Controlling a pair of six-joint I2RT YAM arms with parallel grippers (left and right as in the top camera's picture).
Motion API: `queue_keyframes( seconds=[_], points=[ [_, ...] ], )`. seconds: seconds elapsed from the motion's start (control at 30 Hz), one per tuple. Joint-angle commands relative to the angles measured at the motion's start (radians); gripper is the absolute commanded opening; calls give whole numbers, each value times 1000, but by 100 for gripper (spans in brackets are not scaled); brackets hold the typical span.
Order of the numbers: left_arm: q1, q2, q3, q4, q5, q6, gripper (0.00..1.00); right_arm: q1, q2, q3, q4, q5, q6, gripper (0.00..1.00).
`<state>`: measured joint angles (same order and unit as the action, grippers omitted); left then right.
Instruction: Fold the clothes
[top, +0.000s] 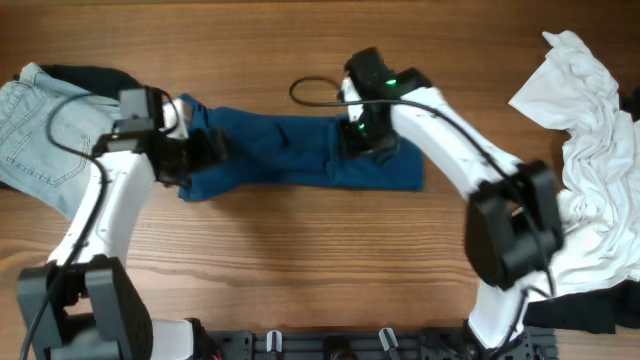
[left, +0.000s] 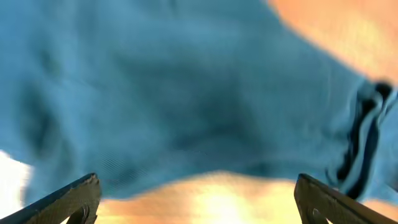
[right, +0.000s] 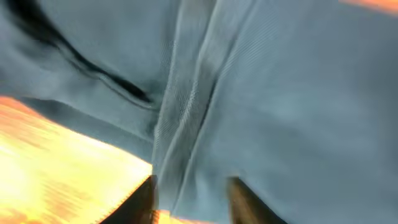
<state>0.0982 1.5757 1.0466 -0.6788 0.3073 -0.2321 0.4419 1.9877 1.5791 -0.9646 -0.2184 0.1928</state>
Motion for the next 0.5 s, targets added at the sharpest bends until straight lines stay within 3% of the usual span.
queue_keyframes(
  seconds=[0.0, 0.13, 0.4, 0.43, 0.47],
  points=[
    [55, -6, 27, 27, -111, 63, 100, -41, -161, 37, 0, 47, -7, 70],
    [77, 111, 27, 102, -128, 198, 100, -48, -161, 35, -25, 46, -6, 71],
    [82, 306, 27, 302, -144, 202, 100, -48, -161, 35, -43, 47, -6, 71],
    [80, 321, 27, 299, -119, 202, 98, -48, -161, 35, -42, 47, -6, 72],
    [76, 346, 27, 275, -59, 202, 85, -48, -161, 35, -42, 47, -6, 72]
  ],
)
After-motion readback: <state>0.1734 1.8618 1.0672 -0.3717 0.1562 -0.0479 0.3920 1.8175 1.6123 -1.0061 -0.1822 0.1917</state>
